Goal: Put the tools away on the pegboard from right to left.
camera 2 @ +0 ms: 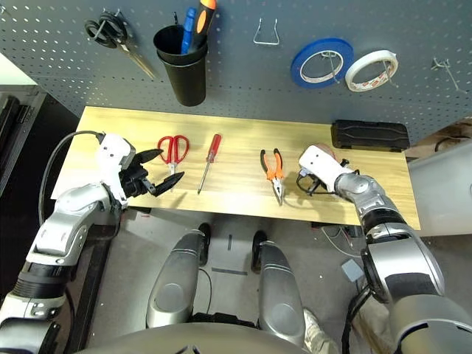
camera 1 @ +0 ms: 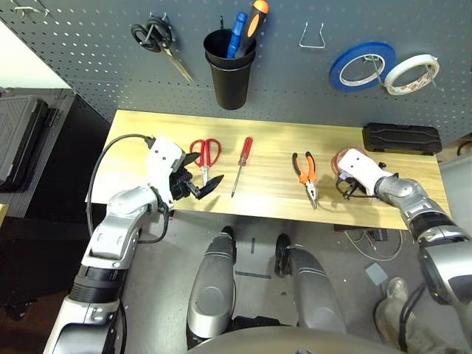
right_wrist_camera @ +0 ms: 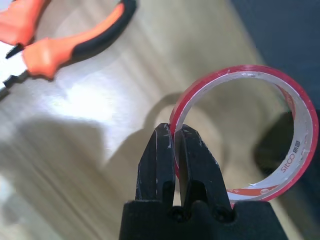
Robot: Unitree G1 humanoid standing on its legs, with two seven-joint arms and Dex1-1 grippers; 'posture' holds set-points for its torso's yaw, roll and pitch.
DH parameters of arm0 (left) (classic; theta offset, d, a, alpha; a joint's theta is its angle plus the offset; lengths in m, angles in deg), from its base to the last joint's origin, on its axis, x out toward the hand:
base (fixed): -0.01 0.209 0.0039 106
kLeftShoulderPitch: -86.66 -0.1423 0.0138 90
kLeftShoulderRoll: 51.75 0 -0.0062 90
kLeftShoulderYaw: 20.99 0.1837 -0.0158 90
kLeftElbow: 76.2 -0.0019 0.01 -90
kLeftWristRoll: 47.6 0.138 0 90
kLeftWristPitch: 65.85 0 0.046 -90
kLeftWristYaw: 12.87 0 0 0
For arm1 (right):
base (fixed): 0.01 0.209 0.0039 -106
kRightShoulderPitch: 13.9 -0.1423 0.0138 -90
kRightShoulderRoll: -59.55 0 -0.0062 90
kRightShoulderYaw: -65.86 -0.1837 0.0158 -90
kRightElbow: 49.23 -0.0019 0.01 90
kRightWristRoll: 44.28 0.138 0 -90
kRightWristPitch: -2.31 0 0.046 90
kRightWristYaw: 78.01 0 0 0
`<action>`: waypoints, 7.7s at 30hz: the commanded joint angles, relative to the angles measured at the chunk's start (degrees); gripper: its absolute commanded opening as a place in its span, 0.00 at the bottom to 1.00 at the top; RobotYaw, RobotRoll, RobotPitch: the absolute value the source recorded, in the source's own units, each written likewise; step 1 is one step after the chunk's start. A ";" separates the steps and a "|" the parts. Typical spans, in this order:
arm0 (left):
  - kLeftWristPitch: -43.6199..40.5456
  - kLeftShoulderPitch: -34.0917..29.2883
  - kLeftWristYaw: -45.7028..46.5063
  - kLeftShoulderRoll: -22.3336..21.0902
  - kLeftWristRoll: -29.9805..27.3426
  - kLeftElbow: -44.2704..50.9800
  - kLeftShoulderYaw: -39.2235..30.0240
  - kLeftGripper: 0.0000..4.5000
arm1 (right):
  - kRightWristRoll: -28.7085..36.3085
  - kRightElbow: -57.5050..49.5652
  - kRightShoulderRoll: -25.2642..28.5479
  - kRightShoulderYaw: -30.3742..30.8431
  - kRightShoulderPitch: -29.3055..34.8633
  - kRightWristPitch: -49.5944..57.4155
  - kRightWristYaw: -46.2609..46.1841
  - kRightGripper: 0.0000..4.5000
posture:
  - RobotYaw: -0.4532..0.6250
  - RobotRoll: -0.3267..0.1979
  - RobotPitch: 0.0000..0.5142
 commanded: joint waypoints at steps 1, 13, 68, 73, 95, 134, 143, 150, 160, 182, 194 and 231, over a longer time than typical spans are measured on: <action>2.03 -0.37 -2.12 0.07 -1.42 2.35 0.73 1.00 | 0.40 -0.81 1.11 -1.36 3.64 -3.26 -4.27 0.00 | 0.70 0.62 0.56; 1.28 1.18 -1.66 3.44 -7.69 14.24 1.21 1.00 | 0.39 -1.51 4.32 -7.48 11.58 -12.57 -24.22 0.00 | 0.66 0.62 0.51; -3.57 7.29 -1.79 1.47 -8.95 19.03 9.23 1.00 | 2.49 13.83 7.32 -10.14 -25.73 8.75 -18.23 0.14 | 0.66 0.62 0.50; -5.19 7.80 -1.30 0.91 -9.23 19.40 9.23 1.00 | 2.49 13.06 7.19 -10.48 -23.66 4.55 -21.52 0.49 | 0.67 0.62 0.52; -13.33 8.05 -2.61 -11.06 0.84 15.60 13.13 1.00 | 15.82 -10.48 -4.38 -12.28 4.02 3.00 -4.83 0.99 | 0.65 0.62 0.58; -21.58 9.87 -1.78 -12.87 15.51 8.63 15.33 1.00 | 14.71 -2.69 -25.32 -4.47 -17.83 67.32 -12.56 0.99 | 0.70 0.62 0.64; -22.19 10.05 -1.74 -12.83 15.69 8.43 15.33 1.00 | 14.35 4.51 -25.92 -6.20 -20.84 63.18 -14.38 0.58 | 0.71 0.62 0.63; -22.02 10.23 -1.66 -12.81 15.81 8.09 15.14 1.00 | 13.19 -1.27 -23.72 -4.61 -18.94 60.06 -10.81 0.58 | 0.70 0.62 0.63; -16.42 8.70 -0.78 -9.13 10.81 9.73 9.09 1.00 | 11.86 -36.85 -16.92 -1.50 -2.24 54.84 -4.30 0.58 | 0.70 0.62 0.61; -10.53 10.27 3.85 1.59 -10.59 19.03 -6.71 1.00 | 17.18 -52.93 -16.93 -8.99 13.24 7.94 -3.92 0.58 | 0.70 0.62 0.57; -10.44 11.97 5.42 1.17 -12.25 18.17 -6.74 1.00 | 15.82 -52.25 -22.10 -8.55 -4.52 3.09 -8.93 0.58 | 0.69 0.62 0.54; -10.42 14.28 6.91 -0.53 -10.77 15.62 -4.72 1.00 | 18.88 -18.32 -30.21 -12.08 -28.22 0.08 -18.30 0.58 | 0.72 0.62 0.57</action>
